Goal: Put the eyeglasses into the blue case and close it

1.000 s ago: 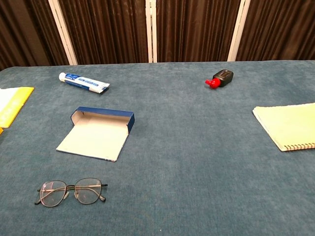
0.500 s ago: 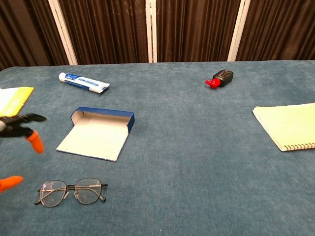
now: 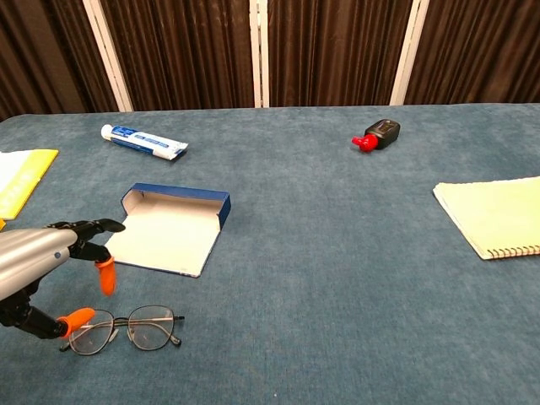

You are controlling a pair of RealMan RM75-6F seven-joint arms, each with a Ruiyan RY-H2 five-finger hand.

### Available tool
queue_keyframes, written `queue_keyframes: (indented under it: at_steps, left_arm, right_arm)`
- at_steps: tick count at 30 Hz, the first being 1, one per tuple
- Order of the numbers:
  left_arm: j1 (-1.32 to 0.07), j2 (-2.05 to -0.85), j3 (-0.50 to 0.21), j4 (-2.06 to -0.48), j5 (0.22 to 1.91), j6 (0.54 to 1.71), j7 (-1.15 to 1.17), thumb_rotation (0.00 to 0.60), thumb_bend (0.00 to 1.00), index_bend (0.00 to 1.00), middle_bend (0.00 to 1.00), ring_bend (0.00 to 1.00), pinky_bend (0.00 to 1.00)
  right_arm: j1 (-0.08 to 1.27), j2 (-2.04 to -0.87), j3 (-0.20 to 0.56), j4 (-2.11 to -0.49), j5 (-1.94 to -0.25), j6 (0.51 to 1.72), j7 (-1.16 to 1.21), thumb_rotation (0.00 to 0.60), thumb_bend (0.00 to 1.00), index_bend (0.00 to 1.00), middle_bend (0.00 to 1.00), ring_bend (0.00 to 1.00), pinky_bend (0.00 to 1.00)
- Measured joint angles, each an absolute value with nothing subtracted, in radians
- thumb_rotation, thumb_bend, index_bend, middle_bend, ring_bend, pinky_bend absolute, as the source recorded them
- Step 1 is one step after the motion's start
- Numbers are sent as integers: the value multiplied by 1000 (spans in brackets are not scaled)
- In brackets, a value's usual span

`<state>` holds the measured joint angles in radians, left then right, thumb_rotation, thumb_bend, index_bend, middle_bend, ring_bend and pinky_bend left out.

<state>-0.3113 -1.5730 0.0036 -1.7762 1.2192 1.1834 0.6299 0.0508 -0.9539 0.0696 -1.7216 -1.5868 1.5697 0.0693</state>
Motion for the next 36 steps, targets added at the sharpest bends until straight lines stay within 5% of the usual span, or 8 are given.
queue_keyframes:
  at_steps: [36]
  left_arm:
    - [-360, -1662, 8, -1736, 1105, 1174, 687, 600, 465, 504, 0, 0, 0]
  right_arm:
    - [52, -948, 68, -1719, -1584, 1564, 81, 600, 0, 0, 0, 0, 0]
